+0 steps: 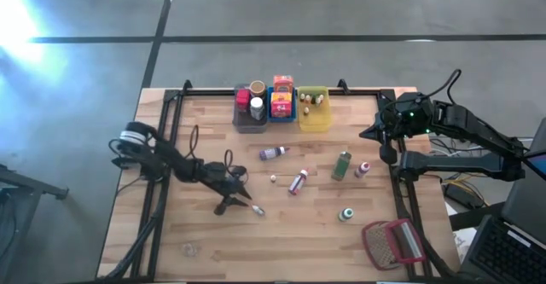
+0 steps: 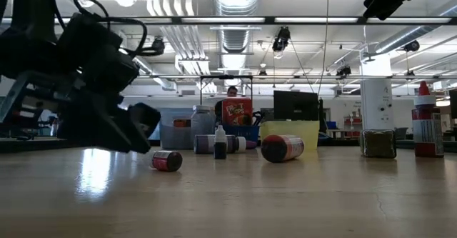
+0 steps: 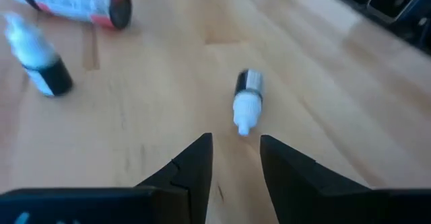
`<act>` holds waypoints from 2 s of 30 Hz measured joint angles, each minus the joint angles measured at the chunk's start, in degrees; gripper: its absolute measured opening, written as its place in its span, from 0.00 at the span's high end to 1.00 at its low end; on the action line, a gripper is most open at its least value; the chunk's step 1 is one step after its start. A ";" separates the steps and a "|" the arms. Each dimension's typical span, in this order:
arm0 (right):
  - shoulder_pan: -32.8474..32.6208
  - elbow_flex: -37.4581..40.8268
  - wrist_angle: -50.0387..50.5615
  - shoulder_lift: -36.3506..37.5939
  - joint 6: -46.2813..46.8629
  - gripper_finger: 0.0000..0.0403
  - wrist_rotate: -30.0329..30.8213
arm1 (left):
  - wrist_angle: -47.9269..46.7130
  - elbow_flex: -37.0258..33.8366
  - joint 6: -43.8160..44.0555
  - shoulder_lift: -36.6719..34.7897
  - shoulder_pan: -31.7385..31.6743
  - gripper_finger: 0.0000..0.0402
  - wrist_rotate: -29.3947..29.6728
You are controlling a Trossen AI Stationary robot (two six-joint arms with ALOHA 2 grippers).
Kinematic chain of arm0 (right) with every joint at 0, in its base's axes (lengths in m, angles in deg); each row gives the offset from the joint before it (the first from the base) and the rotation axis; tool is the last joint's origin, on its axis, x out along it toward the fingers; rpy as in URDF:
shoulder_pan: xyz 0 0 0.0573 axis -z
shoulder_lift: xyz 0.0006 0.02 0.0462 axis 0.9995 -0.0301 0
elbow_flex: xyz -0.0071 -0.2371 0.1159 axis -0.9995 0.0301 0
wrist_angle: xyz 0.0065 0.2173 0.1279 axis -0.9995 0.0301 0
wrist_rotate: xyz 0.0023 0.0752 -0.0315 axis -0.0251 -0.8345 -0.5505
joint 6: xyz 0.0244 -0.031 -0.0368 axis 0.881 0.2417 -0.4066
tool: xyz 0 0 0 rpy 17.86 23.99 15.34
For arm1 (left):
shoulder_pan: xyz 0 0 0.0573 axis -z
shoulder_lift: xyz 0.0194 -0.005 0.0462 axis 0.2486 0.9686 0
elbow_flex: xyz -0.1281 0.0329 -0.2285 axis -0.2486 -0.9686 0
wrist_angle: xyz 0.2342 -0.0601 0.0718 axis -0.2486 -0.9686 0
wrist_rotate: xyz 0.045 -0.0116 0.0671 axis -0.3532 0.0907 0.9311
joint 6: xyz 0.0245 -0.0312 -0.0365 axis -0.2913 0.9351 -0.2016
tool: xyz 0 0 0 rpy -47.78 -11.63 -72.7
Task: Pick & Place Kitchen Items
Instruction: Move the small pink food coloring bottle to the center of the table
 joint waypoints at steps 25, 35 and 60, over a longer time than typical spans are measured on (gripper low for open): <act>0.00 0.02 -0.01 0.01 0.00 0.98 -0.01 | -4.18 7.06 -0.76 6.76 4.12 0.68 2.99; 0.00 0.00 -0.01 0.00 0.00 0.98 -0.01 | -6.70 8.08 -0.90 6.76 4.18 0.72 3.28; 0.00 0.00 -0.01 0.00 0.00 0.98 -0.01 | -22.42 12.82 1.61 -0.48 4.44 0.78 2.79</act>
